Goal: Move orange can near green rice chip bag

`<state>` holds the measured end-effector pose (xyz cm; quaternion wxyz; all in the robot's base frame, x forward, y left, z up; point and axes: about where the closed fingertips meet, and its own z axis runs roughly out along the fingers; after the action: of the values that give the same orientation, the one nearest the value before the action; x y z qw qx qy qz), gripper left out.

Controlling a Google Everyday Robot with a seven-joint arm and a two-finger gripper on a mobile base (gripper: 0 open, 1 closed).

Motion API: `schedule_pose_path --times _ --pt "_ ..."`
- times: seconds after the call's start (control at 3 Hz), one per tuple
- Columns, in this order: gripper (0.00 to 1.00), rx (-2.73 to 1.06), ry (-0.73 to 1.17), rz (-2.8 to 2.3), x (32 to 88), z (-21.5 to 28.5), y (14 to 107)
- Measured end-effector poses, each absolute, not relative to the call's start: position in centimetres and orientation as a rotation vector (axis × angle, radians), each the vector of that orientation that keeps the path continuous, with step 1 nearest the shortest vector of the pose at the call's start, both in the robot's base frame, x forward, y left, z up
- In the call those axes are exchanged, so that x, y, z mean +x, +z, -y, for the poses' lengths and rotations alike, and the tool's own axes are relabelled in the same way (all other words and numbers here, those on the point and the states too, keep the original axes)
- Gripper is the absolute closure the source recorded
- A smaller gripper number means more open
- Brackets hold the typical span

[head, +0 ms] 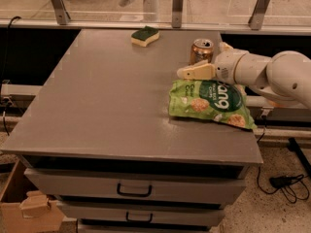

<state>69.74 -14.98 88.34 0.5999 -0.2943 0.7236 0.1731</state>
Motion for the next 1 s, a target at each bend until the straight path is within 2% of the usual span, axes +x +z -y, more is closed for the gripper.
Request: schedule_pose_path --times 0.33,1.0 --pt "0.00 -0.687 0.336 -1.621 69.4 18.0 91.5" --pt "0.00 -0.746 0.003 -1.328 66.0 28.2 110.7"
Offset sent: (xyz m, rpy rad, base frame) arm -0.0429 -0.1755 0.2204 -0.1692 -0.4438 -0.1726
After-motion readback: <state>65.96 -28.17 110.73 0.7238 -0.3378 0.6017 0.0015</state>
